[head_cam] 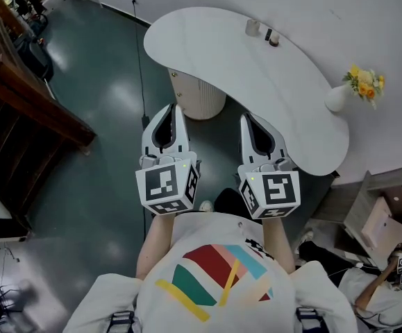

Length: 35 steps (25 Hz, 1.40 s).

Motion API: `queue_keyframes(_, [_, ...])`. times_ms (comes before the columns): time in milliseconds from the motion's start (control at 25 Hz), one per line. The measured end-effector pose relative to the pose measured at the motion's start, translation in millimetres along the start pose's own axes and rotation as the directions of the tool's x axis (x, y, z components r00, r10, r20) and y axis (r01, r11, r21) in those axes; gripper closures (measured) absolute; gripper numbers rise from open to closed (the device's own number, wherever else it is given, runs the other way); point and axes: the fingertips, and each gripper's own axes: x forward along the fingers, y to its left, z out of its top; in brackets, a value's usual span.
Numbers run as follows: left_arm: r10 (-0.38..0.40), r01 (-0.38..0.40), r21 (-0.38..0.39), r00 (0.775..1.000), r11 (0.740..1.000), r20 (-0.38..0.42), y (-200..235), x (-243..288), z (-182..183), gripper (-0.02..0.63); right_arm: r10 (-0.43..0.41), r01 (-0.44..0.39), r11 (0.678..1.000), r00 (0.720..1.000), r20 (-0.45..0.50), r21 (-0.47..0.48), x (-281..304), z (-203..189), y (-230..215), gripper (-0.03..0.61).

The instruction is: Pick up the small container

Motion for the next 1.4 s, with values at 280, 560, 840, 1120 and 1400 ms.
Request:
queue_keyframes(280, [0.009, -0.009, -0.014, 1.000, 1.000, 0.003, 14.0, 9.6, -1.6, 0.595, 0.001, -0.001, 1.000, 1.000, 0.007, -0.005, 16.9, 3.4, -0.6, 0.566])
queue_keyframes(560, [-0.018, 0.018, -0.006, 1.000, 1.000, 0.011, 16.0, 23.2, -8.9, 0.595, 0.011, -0.011, 1.000, 0.999, 0.043, -0.006, 37.8, 5.7, -7.2, 0.566])
queue_keyframes(840, [-0.062, 0.061, 0.043, 0.997, 0.997, 0.042, 12.8, 50.8, -0.3, 0.595, -0.012, 0.010, 1.000, 0.996, 0.085, 0.028, 64.7, 12.6, -27.1, 0.566])
queue_keyframes(1120, [-0.076, 0.074, 0.067, 0.997, 0.995, 0.027, 14.4, 87.6, 0.4, 0.595, -0.037, 0.030, 0.997, 0.996, 0.084, 0.073, 95.3, 13.8, -49.4, 0.566])
queue_keyframes(1400, [-0.039, 0.036, 0.062, 0.998, 0.997, 0.039, 30.7, 124.4, 5.6, 0.595, -0.009, -0.001, 0.997, 0.991, 0.135, 0.076, 131.9, 40.3, -60.2, 0.566])
